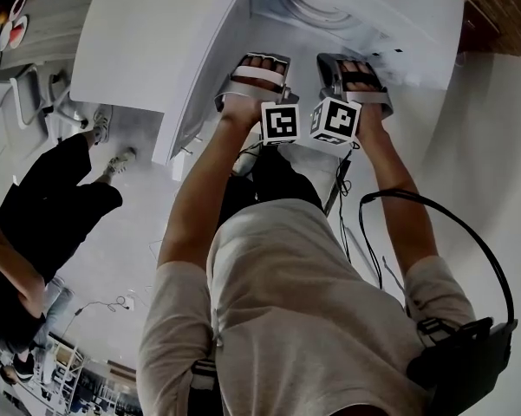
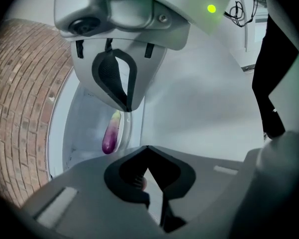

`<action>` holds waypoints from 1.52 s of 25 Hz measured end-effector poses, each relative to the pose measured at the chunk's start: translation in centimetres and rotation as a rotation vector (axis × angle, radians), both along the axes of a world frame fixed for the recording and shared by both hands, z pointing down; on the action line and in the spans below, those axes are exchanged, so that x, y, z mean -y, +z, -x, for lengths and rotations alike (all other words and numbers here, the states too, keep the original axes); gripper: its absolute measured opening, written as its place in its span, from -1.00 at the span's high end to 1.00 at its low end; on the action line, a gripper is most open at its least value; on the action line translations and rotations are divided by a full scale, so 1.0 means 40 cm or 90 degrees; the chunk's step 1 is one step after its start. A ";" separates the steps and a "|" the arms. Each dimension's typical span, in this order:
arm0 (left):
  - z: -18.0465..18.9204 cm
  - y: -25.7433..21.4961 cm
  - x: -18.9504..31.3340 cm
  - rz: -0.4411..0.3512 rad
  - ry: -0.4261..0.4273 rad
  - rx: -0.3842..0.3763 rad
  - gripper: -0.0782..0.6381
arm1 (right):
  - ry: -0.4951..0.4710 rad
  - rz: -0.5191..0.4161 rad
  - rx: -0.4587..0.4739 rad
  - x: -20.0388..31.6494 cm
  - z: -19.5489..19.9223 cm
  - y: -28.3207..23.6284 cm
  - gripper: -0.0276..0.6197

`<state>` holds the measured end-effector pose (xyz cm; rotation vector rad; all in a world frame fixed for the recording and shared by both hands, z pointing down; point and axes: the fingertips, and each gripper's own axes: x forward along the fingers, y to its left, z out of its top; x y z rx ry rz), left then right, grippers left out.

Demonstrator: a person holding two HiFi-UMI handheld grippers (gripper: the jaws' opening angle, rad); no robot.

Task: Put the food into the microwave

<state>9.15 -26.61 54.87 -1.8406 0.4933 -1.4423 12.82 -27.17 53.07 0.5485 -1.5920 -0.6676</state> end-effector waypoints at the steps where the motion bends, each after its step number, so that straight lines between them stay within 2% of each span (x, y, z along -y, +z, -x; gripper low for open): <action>1: -0.001 -0.002 -0.008 -0.001 0.002 -0.002 0.76 | -0.003 -0.002 0.001 -0.011 0.004 -0.005 0.89; 4: -0.012 -0.012 -0.026 -0.005 0.007 -0.016 0.76 | -0.009 -0.014 0.002 -0.039 0.007 -0.020 0.89; 8: -0.009 -0.013 -0.057 0.003 0.026 0.011 0.76 | -0.013 -0.028 -0.003 -0.070 0.007 -0.041 0.89; 14: -0.027 -0.061 -0.077 -0.025 0.044 -0.012 0.76 | -0.008 -0.037 0.002 -0.107 0.014 -0.061 0.89; 17: -0.025 -0.061 -0.098 -0.020 0.054 0.004 0.76 | -0.002 -0.040 0.007 -0.123 0.014 -0.068 0.89; 22: -0.024 -0.075 -0.124 -0.026 0.061 0.004 0.76 | 0.000 -0.056 -0.007 -0.144 0.010 -0.088 0.89; 29: -0.044 -0.120 -0.140 -0.072 0.060 -0.041 0.76 | 0.003 -0.068 -0.012 -0.175 0.013 -0.109 0.89; 32: -0.042 -0.106 -0.162 -0.045 0.065 -0.030 0.76 | 0.004 -0.068 -0.011 -0.189 0.012 -0.111 0.89; 35: -0.041 -0.126 -0.158 -0.075 0.065 -0.029 0.76 | 0.008 -0.063 -0.009 -0.202 0.012 -0.109 0.89; 38: -0.032 -0.090 -0.183 -0.032 0.073 0.003 0.76 | 0.007 -0.067 -0.006 -0.208 0.011 -0.108 0.89</action>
